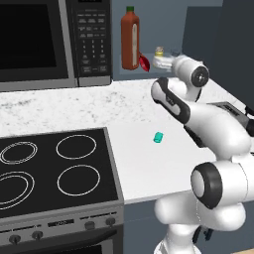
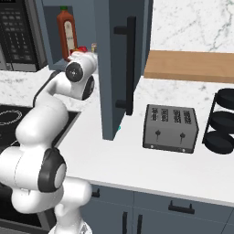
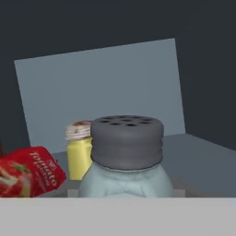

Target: Put the shaker and condiment bottle from the counter next to their counterparts in the cabinet.

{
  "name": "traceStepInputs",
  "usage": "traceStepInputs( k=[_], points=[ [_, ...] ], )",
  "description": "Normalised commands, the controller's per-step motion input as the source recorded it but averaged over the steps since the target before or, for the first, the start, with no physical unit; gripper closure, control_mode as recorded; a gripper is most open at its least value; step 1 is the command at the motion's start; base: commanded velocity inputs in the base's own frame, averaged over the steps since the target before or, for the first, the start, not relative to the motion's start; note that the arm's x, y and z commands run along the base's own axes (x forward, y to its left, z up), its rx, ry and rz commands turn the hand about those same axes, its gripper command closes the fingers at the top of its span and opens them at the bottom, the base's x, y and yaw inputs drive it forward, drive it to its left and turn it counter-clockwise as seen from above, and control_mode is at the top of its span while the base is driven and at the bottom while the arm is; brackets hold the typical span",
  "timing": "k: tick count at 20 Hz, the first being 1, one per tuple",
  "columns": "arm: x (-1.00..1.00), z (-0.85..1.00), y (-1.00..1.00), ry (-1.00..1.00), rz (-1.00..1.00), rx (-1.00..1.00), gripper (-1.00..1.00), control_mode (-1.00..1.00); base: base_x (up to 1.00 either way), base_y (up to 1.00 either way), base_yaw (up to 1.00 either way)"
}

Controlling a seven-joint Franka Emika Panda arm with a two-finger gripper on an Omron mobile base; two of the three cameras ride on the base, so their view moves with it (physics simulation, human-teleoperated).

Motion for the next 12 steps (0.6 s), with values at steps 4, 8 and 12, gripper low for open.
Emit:
traceStepInputs(
  k=[4, 8, 12],
  points=[
    [0.47, 0.00, 0.00, 0.00, 0.05, 0.00, 1.00, -1.00, 0.00, 0.00, 0.00],
    [0.32, 0.00, -0.01, 0.00, 0.03, -0.04, 1.00, -1.00, 0.00, 0.00, 0.00],
    [0.13, -0.03, -0.10, 0.00, 0.00, -0.09, 1.00, -1.00, 0.00, 0.00, 0.00]
  ],
)
